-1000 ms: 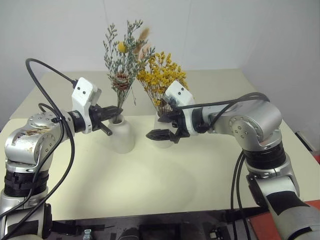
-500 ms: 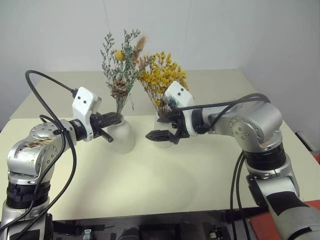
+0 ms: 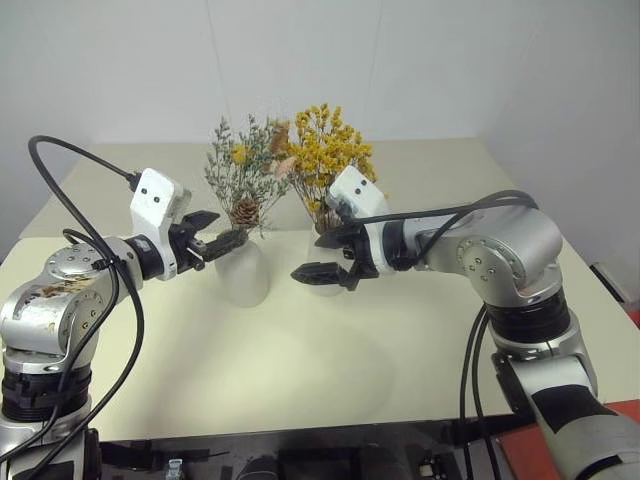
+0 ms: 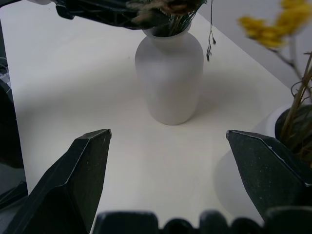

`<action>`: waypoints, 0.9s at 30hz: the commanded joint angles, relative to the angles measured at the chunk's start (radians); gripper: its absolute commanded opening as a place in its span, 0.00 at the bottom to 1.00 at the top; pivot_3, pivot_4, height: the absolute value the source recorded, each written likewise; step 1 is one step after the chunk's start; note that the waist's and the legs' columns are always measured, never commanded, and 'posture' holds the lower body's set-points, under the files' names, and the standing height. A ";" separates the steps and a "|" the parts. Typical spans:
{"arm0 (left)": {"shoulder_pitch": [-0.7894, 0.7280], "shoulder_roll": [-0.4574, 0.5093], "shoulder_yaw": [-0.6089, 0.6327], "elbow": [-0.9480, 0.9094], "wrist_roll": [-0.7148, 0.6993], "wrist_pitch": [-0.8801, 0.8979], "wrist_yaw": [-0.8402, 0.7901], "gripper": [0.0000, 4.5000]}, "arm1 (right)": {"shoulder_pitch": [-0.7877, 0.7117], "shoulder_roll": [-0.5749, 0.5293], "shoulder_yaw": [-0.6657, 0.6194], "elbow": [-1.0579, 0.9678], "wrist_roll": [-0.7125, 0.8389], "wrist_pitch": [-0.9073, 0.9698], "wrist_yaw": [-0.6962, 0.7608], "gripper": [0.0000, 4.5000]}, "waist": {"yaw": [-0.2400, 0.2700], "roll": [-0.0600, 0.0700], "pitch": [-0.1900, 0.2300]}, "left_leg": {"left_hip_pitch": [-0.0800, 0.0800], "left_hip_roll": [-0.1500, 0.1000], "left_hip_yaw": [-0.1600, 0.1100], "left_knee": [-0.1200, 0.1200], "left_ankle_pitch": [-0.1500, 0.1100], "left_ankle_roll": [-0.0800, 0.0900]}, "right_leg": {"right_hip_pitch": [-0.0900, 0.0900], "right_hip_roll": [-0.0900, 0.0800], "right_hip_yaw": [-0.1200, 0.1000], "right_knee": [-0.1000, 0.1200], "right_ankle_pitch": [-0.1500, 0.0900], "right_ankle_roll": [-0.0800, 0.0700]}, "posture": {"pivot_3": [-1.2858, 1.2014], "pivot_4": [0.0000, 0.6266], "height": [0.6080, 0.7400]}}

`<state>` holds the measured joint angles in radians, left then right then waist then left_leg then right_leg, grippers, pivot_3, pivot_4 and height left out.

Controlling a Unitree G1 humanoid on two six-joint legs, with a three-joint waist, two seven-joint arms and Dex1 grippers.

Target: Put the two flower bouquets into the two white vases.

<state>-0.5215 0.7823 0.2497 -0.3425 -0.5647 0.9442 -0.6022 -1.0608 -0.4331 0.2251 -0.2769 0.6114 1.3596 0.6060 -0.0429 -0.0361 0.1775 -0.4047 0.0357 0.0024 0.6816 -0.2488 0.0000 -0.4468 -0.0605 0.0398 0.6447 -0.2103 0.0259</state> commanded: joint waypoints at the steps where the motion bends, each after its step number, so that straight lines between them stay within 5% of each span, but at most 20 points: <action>1: -0.008 0.024 0.031 -0.042 -0.027 0.006 -0.007 0.99 | -0.008 0.003 -0.020 -0.031 0.002 -0.021 -0.001 1.00 | 0.000 0.000 0.000 | 0.000 0.000 0.000 0.000 0.000 0.000 | 0.000 0.000 0.000 0.000 0.000 0.000 | 0.52 0.24 1.00; 11: 0.021 0.070 0.073 -0.083 -0.081 0.058 -0.010 1.00 | 0.001 0.004 -0.025 -0.038 0.003 -0.021 -0.003 1.00 | -0.001 0.000 0.000 | 0.000 0.000 0.000 0.000 0.000 0.000 | 0.000 0.000 0.000 0.000 0.000 0.000 | 0.52 0.24 1.00; 27: 0.200 0.130 0.348 -0.211 -0.288 0.089 -0.071 1.00 | 0.024 -0.016 -0.059 -0.067 0.004 -0.025 -0.012 1.00 | 0.000 0.000 0.000 | 0.000 0.000 0.000 -0.001 0.000 0.000 | 0.000 0.000 0.000 -0.001 0.000 0.000 | 0.52 0.24 1.00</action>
<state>-0.3285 0.9047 0.5484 -0.5107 -0.8256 1.0665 -0.6535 -1.0366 -0.4409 0.2036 -0.3066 0.6115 1.3594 0.5964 -0.0433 -0.0361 0.1775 -0.4043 0.0363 0.0027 0.6807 -0.2488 0.0000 -0.4469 -0.0605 0.0397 0.6439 -0.2103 0.0258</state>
